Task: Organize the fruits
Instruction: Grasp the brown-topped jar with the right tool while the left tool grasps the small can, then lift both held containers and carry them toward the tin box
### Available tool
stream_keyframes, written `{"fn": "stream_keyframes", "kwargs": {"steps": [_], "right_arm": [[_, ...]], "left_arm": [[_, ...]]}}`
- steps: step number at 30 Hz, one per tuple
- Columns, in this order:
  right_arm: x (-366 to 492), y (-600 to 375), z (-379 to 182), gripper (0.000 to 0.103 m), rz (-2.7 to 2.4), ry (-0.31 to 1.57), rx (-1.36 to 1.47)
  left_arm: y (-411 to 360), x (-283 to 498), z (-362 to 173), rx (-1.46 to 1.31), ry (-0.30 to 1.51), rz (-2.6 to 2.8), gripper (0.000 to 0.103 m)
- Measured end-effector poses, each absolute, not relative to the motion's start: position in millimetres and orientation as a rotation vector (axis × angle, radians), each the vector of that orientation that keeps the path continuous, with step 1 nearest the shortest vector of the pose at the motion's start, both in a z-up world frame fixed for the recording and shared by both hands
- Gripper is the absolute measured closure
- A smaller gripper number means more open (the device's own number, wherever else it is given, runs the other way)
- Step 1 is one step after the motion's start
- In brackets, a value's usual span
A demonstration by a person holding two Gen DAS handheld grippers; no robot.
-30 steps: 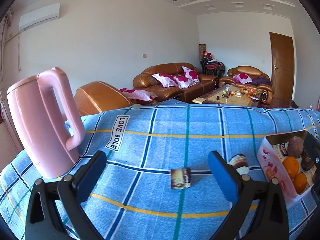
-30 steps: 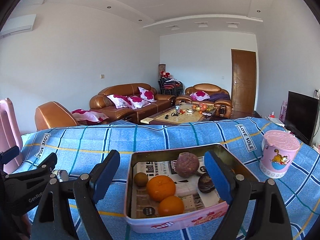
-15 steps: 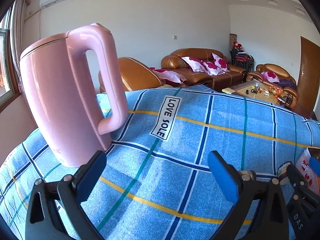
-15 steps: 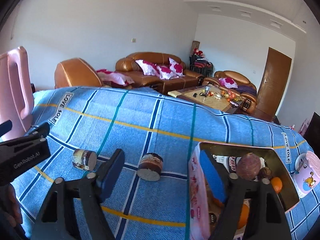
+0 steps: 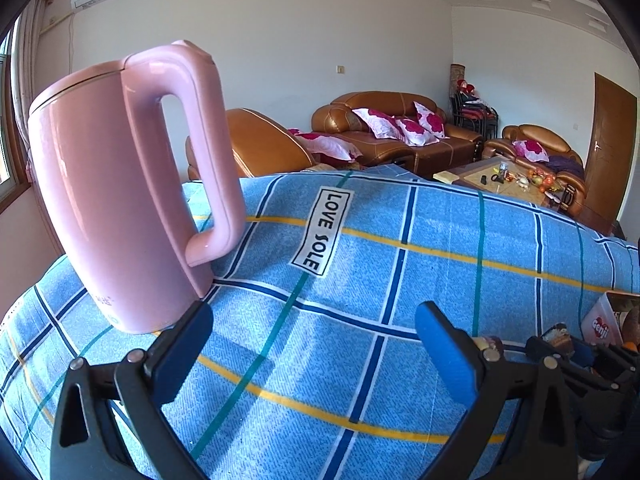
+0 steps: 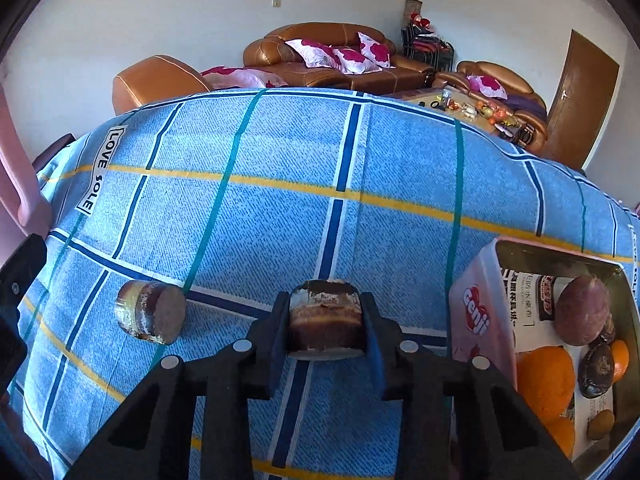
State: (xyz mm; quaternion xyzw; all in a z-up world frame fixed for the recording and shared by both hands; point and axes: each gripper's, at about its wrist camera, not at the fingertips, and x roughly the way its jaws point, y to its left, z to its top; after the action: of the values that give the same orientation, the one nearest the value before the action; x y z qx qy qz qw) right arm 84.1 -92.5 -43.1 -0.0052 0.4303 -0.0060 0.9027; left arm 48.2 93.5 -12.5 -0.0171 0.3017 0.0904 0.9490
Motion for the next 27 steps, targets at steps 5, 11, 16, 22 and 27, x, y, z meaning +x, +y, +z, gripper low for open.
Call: {"fn": "stream_keyframes", "kwargs": {"steps": [5, 11, 16, 22, 27], "right_arm": [[42.5, -96.0, -21.4, 0.068, 0.033, 0.716, 0.037], [-6.0, -97.5, 1.6, 0.068, -0.068, 0.514, 0.019], [-6.9, -106.9, 6.2, 0.068, -0.106, 0.498, 0.056], [-4.8, -109.6, 3.4, 0.068, -0.09, 0.518, 0.058], [-2.7, -107.9, 1.4, 0.068, -0.079, 0.526, 0.046]], "left_arm": [[86.1, 46.0, -8.8, -0.074, 0.61, 0.053, 0.0], [52.7, 50.3, -12.4, -0.05, 0.647, -0.122, 0.0], [22.4, 58.0, -21.6, 0.088, 0.694, -0.12, 0.009], [16.9, 82.8, -42.9, 0.069, 0.863, -0.131, 0.039], [25.1, 85.5, -45.3, 0.006, 0.898, -0.166, 0.062]]}}
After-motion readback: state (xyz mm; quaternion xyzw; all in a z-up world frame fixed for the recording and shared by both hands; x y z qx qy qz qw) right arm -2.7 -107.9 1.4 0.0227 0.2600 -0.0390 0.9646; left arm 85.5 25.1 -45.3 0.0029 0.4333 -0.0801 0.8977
